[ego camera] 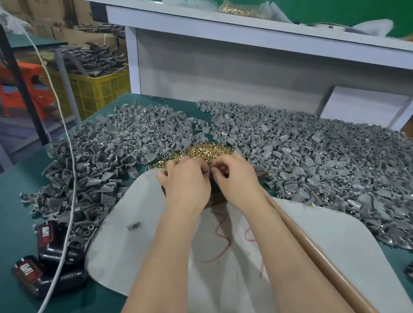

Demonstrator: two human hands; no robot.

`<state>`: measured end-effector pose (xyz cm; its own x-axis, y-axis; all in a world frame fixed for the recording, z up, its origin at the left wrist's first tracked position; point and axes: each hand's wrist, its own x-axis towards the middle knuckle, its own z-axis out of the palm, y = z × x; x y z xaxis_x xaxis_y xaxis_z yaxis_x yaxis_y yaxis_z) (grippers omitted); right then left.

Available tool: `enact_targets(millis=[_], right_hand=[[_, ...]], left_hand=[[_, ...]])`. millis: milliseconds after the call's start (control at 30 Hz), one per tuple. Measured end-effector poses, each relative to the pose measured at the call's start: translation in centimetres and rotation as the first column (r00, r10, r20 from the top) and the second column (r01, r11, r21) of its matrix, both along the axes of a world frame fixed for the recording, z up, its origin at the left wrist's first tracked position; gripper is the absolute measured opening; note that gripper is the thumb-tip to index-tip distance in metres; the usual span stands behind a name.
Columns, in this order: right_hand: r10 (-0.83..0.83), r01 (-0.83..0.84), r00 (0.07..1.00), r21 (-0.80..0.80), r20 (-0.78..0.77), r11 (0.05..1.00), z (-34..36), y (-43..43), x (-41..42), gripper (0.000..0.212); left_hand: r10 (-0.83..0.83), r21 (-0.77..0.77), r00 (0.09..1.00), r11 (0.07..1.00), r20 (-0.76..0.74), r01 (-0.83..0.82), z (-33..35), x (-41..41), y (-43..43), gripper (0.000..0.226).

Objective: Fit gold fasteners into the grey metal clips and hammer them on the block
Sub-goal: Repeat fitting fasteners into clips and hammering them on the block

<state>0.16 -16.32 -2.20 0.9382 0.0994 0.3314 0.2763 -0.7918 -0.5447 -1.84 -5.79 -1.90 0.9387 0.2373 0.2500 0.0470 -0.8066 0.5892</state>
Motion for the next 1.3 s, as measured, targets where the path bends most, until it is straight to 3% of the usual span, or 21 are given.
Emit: enact_targets(millis=[367, 600, 767, 1067, 1300], right_hand=[[-0.03, 0.028, 1.0, 0.168, 0.006, 0.985, -0.6, -0.2, 0.2, 0.007], [-0.03, 0.031, 1.0, 0.179, -0.01, 0.983, -0.6, -0.4, 0.0, 0.013], [-0.03, 0.029, 1.0, 0.144, 0.003, 0.989, -0.5, -0.5, -0.2, 0.01], [-0.046, 0.052, 0.997, -0.083, 0.067, 0.995, 0.3, 0.0, -0.4, 0.009], [-0.077, 0.076, 0.996, -0.01, -0.048, 0.997, 0.7, -0.1, -0.5, 0.009]], left_hand=[[-0.012, 0.01, 1.0, 1.0, 0.015, 0.012, -0.2, 0.0, 0.0, 0.013], [-0.001, 0.022, 1.0, 1.0, 0.023, 0.0, -0.2, 0.1, -0.1, 0.011], [0.001, 0.012, 1.0, 1.0, 0.021, -0.001, -0.2, 0.1, 0.0, 0.01], [-0.017, -0.011, 1.0, 1.0, 0.017, 0.017, -0.1, 0.0, -0.1, 0.012], [-0.012, 0.006, 1.0, 1.0, 0.013, 0.012, -0.1, 0.0, -0.2, 0.011]])
